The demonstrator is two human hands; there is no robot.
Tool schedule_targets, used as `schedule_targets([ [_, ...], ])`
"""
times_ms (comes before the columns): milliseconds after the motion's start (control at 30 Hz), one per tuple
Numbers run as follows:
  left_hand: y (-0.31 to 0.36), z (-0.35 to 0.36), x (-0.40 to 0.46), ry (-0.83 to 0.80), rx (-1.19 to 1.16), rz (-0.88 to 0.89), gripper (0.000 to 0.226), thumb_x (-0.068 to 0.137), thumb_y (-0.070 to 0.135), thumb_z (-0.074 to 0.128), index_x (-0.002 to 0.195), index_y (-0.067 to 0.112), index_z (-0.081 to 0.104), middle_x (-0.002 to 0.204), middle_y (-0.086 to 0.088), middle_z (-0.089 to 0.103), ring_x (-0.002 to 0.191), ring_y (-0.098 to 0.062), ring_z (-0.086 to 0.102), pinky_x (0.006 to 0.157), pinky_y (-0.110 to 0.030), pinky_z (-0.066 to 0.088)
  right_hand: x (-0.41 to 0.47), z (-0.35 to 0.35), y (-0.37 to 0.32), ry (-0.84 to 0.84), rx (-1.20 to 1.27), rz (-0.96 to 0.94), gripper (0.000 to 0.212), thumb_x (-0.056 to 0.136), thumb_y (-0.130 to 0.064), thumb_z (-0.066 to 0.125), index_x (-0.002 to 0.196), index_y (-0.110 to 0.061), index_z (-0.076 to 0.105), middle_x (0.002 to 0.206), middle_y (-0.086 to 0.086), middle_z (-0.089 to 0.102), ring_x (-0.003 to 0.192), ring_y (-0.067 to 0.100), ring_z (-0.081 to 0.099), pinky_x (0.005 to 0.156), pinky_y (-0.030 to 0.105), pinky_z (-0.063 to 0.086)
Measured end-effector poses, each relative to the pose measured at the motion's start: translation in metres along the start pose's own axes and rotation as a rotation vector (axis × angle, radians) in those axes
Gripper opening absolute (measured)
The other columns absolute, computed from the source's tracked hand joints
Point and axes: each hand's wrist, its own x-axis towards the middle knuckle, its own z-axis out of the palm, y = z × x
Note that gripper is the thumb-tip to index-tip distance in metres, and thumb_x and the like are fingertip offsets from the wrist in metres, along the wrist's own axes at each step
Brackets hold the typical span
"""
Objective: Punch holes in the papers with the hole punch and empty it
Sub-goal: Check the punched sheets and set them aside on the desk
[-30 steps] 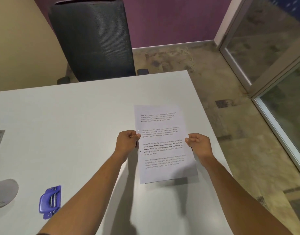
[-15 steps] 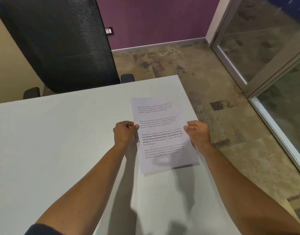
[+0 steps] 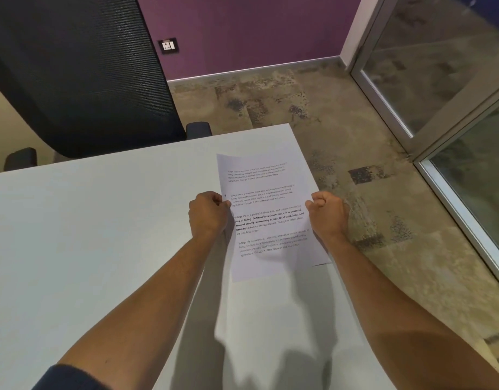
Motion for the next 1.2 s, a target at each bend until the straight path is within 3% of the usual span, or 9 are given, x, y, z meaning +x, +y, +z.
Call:
schedule_targets([
  [200, -0.001, 0.004, -0.004, 0.058, 0.074, 0.008, 0.02, 0.084, 0.022, 0.072, 0.095, 0.008, 0.064, 0.086, -0.004, 0.065, 0.078, -0.023, 0.058, 0.07, -0.029, 0.041, 0.0, 0.007, 0.008, 0.033, -0.142, -0.068, 0.021, 0.086, -0.012, 0.068, 0.106, -0.006, 0.069, 0.1, 0.014, 0.07, 0.093, 0.028, 0.064, 0.073, 0.022, 0.039],
  [400, 0.0, -0.001, -0.006, 0.047, 0.079, 0.005, 0.024, 0.083, 0.027, 0.073, 0.09, 0.009, 0.06, 0.084, -0.003, 0.065, 0.078, -0.025, 0.059, 0.068, -0.03, 0.04, -0.008, 0.005, 0.005, 0.082, -0.119, -0.096, 0.023, 0.094, -0.014, 0.06, 0.113, -0.003, 0.063, 0.112, 0.016, 0.061, 0.1, 0.029, 0.059, 0.077, 0.029, 0.043],
  [567, 0.001, -0.018, -0.014, 0.08, -0.062, 0.003, 0.029, 0.084, 0.034, 0.071, 0.085, 0.009, 0.057, 0.075, -0.007, 0.067, 0.068, -0.024, 0.068, 0.064, -0.036, 0.053, -0.03, -0.004, -0.011, 0.223, -0.115, -0.247, 0.02, 0.096, -0.003, 0.048, 0.103, 0.002, 0.067, 0.098, 0.018, 0.065, 0.088, 0.034, 0.059, 0.072, 0.032, 0.043],
  [633, 0.002, -0.028, -0.027, 0.087, -0.124, 0.023, 0.027, 0.087, 0.028, 0.07, 0.086, 0.005, 0.056, 0.067, -0.006, 0.063, 0.051, -0.007, 0.065, 0.058, -0.025, 0.055, -0.047, -0.002, -0.017, 0.23, -0.147, -0.346, 0.02, 0.092, 0.006, 0.048, 0.097, 0.005, 0.067, 0.092, 0.02, 0.068, 0.082, 0.036, 0.061, 0.07, 0.036, 0.048],
  [667, 0.003, -0.034, -0.036, 0.084, -0.141, 0.036, 0.026, 0.089, 0.024, 0.069, 0.087, 0.002, 0.056, 0.064, -0.003, 0.058, 0.045, 0.0, 0.06, 0.049, -0.013, 0.047, -0.056, 0.0, -0.018, 0.211, -0.133, -0.355, 0.02, 0.092, 0.005, 0.048, 0.097, 0.005, 0.067, 0.092, 0.019, 0.068, 0.082, 0.036, 0.061, 0.07, 0.035, 0.048],
  [767, -0.002, -0.054, -0.068, 0.072, -0.172, 0.051, 0.019, 0.091, 0.016, 0.066, 0.087, -0.001, 0.057, 0.061, 0.003, 0.052, 0.047, 0.012, 0.055, 0.044, -0.006, 0.04, -0.088, 0.012, -0.02, 0.124, 0.008, -0.328, 0.024, 0.097, -0.013, 0.045, 0.102, -0.002, 0.066, 0.096, 0.013, 0.068, 0.089, 0.03, 0.061, 0.077, 0.034, 0.05],
  [933, -0.025, -0.094, -0.114, 0.064, -0.21, 0.046, 0.014, 0.093, 0.01, 0.062, 0.086, -0.001, 0.06, 0.064, 0.004, 0.056, 0.054, 0.011, 0.059, 0.051, -0.004, 0.041, -0.154, 0.027, -0.038, 0.042, 0.167, -0.287, 0.028, 0.093, -0.026, 0.051, 0.102, -0.007, 0.069, 0.098, 0.007, 0.071, 0.093, 0.028, 0.063, 0.084, 0.039, 0.053],
  [1000, -0.034, -0.113, -0.132, 0.065, -0.207, 0.051, 0.014, 0.093, 0.012, 0.061, 0.085, 0.001, 0.06, 0.066, 0.003, 0.058, 0.054, -0.001, 0.06, 0.052, -0.003, 0.041, -0.181, 0.029, -0.046, -0.023, 0.15, -0.259, 0.03, 0.092, -0.03, 0.053, 0.104, -0.008, 0.069, 0.103, 0.006, 0.072, 0.098, 0.026, 0.064, 0.089, 0.039, 0.052],
  [1200, -0.077, -0.164, -0.182, 0.098, -0.184, 0.053, 0.014, 0.093, 0.02, 0.062, 0.084, 0.009, 0.063, 0.072, 0.008, 0.062, 0.067, -0.002, 0.057, 0.057, -0.006, 0.04, -0.264, 0.025, -0.073, -0.203, 0.063, -0.279, 0.032, 0.096, -0.033, 0.054, 0.118, -0.013, 0.065, 0.121, 0.002, 0.067, 0.115, 0.018, 0.057, 0.1, 0.026, 0.04],
])
